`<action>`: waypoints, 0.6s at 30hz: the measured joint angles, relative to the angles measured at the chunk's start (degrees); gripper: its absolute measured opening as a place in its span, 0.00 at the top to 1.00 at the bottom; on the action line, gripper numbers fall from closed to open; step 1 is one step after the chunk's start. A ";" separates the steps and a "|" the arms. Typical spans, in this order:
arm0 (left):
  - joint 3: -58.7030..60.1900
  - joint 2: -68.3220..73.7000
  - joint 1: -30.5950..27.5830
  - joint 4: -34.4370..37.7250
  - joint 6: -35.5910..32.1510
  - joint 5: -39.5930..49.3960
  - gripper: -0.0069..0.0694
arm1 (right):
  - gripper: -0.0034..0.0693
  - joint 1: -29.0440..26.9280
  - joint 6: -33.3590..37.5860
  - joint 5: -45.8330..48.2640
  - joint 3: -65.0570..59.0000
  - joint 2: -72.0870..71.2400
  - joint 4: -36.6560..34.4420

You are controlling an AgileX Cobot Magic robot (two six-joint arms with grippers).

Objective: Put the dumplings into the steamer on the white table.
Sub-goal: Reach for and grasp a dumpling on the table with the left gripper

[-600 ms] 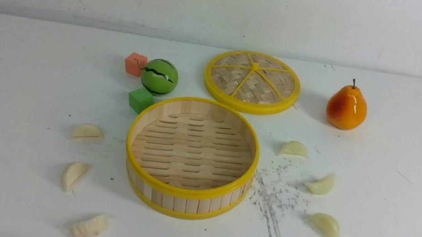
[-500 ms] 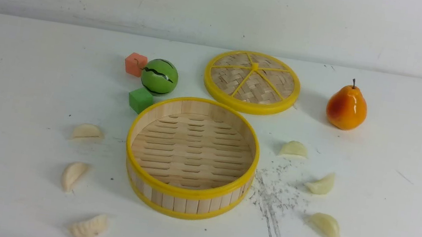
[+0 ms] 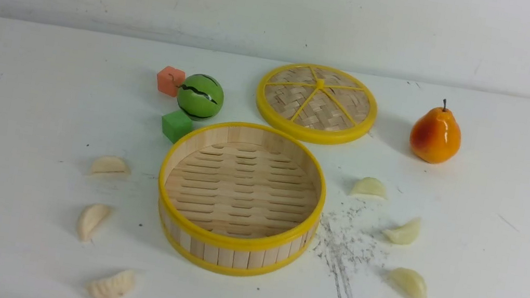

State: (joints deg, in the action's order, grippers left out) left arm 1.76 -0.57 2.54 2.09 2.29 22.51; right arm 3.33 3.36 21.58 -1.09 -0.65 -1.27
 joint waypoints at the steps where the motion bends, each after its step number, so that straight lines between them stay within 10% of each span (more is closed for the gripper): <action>1: 0.00 0.00 0.00 0.00 0.00 0.00 0.60 | 0.62 0.00 0.00 0.00 0.00 0.00 0.00; 18: 0.00 0.00 0.00 -0.21 -0.30 -0.86 0.60 | 0.62 0.00 0.00 0.00 0.00 0.00 0.00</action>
State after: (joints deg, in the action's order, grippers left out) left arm 1.76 -0.57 2.54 1.88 1.99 21.65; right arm 3.33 3.36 21.58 -1.09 -0.65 -1.27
